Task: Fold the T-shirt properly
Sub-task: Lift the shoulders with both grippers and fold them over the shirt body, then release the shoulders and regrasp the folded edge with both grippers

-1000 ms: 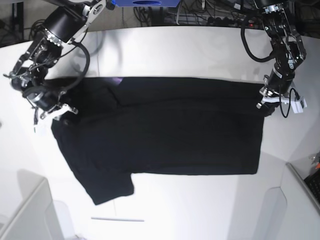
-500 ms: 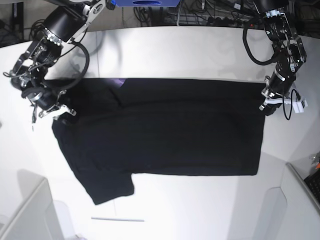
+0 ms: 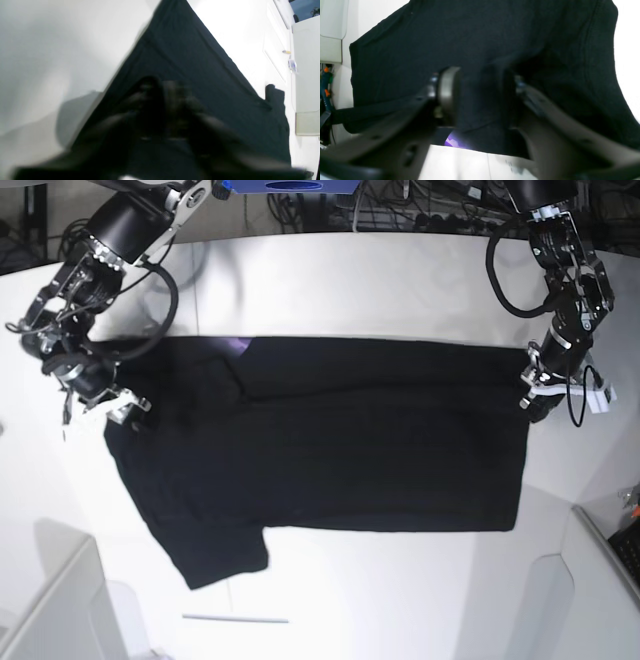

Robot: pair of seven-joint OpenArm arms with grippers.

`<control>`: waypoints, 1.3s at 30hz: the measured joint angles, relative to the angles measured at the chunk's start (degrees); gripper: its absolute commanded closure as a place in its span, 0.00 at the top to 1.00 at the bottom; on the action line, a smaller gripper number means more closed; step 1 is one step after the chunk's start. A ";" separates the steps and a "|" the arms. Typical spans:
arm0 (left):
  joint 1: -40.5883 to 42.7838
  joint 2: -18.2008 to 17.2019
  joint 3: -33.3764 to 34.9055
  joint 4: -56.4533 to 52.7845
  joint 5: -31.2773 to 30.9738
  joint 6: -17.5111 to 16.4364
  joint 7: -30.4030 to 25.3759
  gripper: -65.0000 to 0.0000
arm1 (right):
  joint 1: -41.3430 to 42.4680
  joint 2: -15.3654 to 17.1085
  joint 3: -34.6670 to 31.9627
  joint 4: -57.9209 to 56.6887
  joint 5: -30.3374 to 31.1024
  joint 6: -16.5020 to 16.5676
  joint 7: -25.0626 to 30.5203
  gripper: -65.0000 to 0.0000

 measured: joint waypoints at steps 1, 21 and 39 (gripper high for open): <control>0.02 0.00 0.00 0.00 0.00 0.00 -0.07 0.46 | -0.13 0.00 0.00 0.00 0.02 -0.02 0.09 0.47; 12.02 4.04 -13.03 5.35 -0.39 -2.27 -0.74 0.83 | -11.93 -6.14 18.69 12.59 0.09 -3.26 0.15 0.48; 14.34 4.07 -13.60 1.64 0.09 -14.19 -0.31 0.83 | -9.66 -4.59 19.93 -3.72 0.44 -3.21 1.03 0.62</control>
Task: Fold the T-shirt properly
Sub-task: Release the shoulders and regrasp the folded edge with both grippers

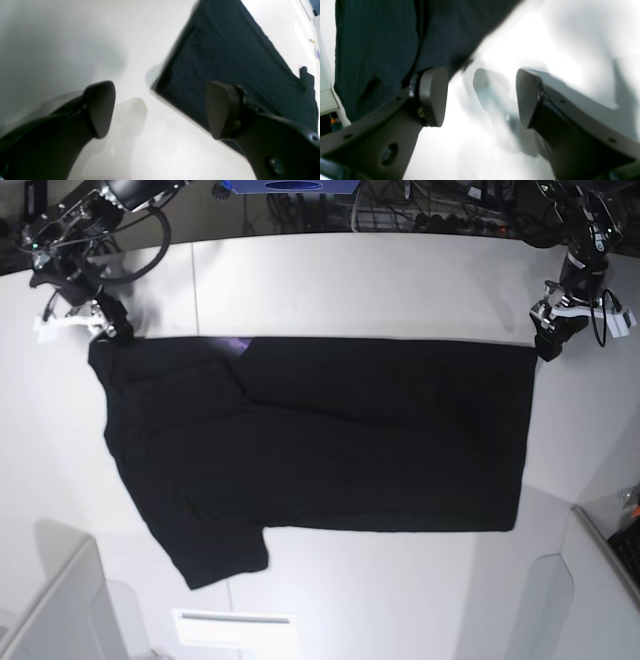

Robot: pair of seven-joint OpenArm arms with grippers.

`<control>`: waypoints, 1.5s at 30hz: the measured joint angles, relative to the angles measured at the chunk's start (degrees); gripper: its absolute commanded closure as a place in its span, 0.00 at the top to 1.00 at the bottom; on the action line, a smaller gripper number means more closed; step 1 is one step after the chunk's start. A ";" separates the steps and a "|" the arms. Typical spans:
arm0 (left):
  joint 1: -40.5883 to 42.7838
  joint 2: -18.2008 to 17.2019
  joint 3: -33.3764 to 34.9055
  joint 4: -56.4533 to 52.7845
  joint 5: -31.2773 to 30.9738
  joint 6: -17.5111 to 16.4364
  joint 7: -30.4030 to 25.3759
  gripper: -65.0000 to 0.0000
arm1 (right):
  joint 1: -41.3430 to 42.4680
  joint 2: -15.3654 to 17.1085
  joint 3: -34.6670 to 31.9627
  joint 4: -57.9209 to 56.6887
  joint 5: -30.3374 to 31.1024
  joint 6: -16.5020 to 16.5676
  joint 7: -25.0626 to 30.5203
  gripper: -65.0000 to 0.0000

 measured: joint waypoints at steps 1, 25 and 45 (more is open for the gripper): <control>0.00 -0.07 0.00 -0.02 -0.02 -0.02 0.02 0.83 | 0.35 0.11 0.00 -0.59 0.15 -0.02 0.37 0.62; -0.68 -0.13 0.59 -6.51 -0.26 0.02 0.02 0.20 | 3.48 1.31 1.07 -8.04 3.39 0.79 3.63 0.62; -8.50 -0.76 6.71 -13.27 -1.57 -1.09 -3.02 0.78 | 3.74 1.73 0.57 -9.94 4.13 1.07 8.02 0.62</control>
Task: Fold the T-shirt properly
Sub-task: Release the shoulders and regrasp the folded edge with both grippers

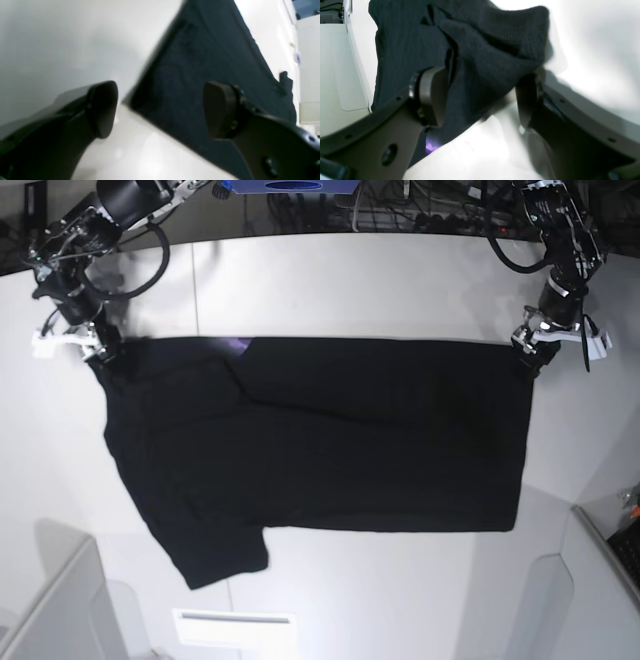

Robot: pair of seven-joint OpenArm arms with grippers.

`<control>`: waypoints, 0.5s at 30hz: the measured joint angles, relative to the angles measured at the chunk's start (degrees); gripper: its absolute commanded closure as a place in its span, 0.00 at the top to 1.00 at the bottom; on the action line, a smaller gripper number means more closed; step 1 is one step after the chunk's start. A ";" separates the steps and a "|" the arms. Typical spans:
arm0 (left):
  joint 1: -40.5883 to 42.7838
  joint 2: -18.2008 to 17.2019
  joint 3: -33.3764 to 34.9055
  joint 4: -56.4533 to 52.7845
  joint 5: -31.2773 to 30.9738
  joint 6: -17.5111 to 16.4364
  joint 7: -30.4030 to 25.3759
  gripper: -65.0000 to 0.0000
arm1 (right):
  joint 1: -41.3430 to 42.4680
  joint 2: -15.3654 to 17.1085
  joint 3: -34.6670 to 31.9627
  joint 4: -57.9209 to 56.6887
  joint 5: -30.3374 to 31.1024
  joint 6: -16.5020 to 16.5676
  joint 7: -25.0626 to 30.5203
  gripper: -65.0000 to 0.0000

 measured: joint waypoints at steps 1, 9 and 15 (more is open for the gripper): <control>-0.35 -0.04 0.72 -0.28 0.02 0.02 -0.04 0.77 | 0.00 0.00 0.00 0.00 0.00 0.00 0.00 0.62; -2.97 -0.13 2.03 -2.80 -0.83 3.67 -0.26 0.52 | 0.00 0.00 -0.15 -0.02 -0.07 0.02 1.09 0.62; -2.95 0.09 2.12 -3.28 -0.07 4.74 0.94 0.00 | -0.37 0.00 -0.15 -0.46 -2.21 0.20 4.22 0.30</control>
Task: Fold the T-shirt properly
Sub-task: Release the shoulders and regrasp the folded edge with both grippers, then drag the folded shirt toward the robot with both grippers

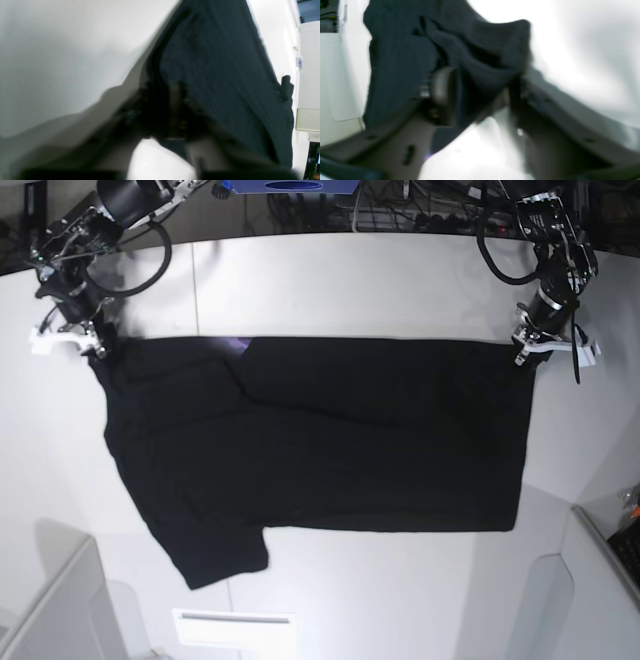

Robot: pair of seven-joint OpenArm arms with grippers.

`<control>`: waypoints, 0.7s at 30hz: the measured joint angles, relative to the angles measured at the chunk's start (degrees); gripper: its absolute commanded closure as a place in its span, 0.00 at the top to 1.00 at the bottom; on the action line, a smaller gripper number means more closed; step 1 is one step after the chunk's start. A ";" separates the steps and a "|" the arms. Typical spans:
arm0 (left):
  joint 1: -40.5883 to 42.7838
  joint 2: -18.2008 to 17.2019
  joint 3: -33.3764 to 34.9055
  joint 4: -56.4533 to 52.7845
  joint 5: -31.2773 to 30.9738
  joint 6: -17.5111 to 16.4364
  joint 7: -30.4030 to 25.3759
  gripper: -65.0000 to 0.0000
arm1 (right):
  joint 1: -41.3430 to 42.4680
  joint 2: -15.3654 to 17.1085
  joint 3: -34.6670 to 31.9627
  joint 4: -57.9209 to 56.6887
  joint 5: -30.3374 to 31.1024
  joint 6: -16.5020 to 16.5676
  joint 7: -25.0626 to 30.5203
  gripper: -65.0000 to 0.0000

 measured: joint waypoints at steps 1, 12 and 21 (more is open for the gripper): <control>0.07 0.00 0.09 -0.09 0.00 -0.04 -0.02 0.00 | -0.13 -0.02 0.00 -0.11 -0.02 0.02 -0.07 0.24; 3.72 -0.24 0.07 2.03 -0.70 -0.37 0.00 0.00 | -0.42 -0.28 0.31 -0.13 -0.96 -0.26 -1.16 0.00; 7.98 -1.49 -0.20 4.83 -0.70 -0.26 0.46 0.00 | -3.74 -0.13 0.31 0.35 1.75 0.04 -1.68 0.00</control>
